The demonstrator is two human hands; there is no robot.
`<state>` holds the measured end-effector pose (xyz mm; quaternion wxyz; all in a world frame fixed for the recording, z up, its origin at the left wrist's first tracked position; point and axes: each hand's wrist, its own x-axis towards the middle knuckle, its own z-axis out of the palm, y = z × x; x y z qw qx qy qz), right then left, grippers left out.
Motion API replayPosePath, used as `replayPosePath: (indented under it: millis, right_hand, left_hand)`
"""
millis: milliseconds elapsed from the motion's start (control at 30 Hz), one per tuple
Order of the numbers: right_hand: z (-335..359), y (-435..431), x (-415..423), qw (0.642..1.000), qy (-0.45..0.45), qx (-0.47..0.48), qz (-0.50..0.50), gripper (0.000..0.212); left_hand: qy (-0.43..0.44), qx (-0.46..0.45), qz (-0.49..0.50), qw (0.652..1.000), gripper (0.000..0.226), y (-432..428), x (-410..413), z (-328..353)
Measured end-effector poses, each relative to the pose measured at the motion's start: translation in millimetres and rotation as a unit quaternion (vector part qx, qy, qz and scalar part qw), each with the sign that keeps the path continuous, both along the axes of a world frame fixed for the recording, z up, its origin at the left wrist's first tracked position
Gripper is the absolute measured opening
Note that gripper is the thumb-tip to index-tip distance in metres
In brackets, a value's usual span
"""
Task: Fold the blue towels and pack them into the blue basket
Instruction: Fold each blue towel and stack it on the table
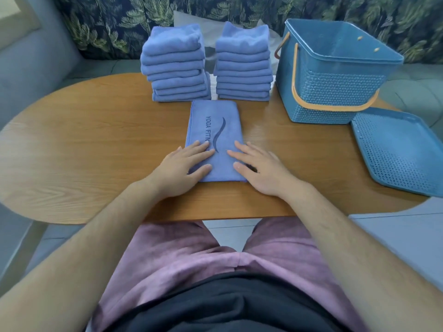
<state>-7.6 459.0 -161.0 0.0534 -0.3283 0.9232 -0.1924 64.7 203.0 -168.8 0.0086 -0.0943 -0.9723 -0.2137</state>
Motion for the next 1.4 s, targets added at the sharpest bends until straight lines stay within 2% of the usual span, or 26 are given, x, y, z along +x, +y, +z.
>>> replayPosePath:
  millis: [67,167,267,367,433,533,633,767,867,967,1067,1133,1233,1300,1400]
  right_hand:
    - [-4,12,1,0.998,0.004,-0.055,-0.004,0.04]
    - [-8,24,7,0.988,0.012,-0.146,0.04,0.035]
    - [-4,30,12,0.982,-0.001,-0.175,0.069,0.041]
    - [0,26,14,0.987,0.024,-0.142,0.072,0.045]
    - [-1,23,14,0.987,0.05,-0.134,0.068,0.039]
    - [-5,20,14,0.985,0.1,-0.122,0.071,0.032]
    - [-6,16,14,0.986,0.112,-0.114,0.056,0.028]
    - [-5,17,12,0.984,0.08,-0.158,0.025,0.039]
    - [-1,18,13,0.981,0.049,-0.187,0.009,0.039]
    - [3,20,13,0.98,0.014,-0.2,-0.004,0.023]
    - [14,25,13,0.978,-0.015,-0.206,-0.02,0.016]
    - [25,28,16,0.977,-0.056,-0.205,-0.009,0.016]
    - [45,32,23,0.961,-0.134,-0.241,0.014,0.024]
    - [56,32,27,0.947,-0.167,-0.273,0.015,0.021]
    - [61,31,27,0.936,-0.193,-0.293,-0.014,0.019]
  left_hand:
    - [0.002,0.018,-0.006,1.0,0.052,-10,2,-3]
    - [0.013,0.098,-0.007,0.995,0.044,-21,9,0]
    - [0.054,0.142,0.006,0.988,0.03,-31,17,2]
    - [0.097,0.132,0.007,0.986,0.012,-37,17,3]
    - [0.125,0.117,0.006,0.985,0.009,-36,17,5]
    - [0.171,0.103,-0.022,0.98,0.018,-26,19,10]
    - [0.157,0.115,-0.053,0.979,0.03,-11,21,16]
    - [0.133,0.032,-0.072,0.988,0.052,-1,20,10]
    - [0.127,0.026,-0.056,0.99,0.043,-8,17,9]
    - [0.141,0.045,-0.041,0.988,0.021,-14,18,14]
    - [0.13,0.139,0.008,0.982,0.009,-11,23,19]
    - [0.089,0.242,0.024,0.966,0.007,-5,28,25]
    - [0.024,0.437,0.034,0.899,0.027,6,33,37]
    - [0.021,0.485,0.044,0.873,0.029,9,34,44]
    - [0.015,0.509,0.064,0.858,0.017,14,33,49]
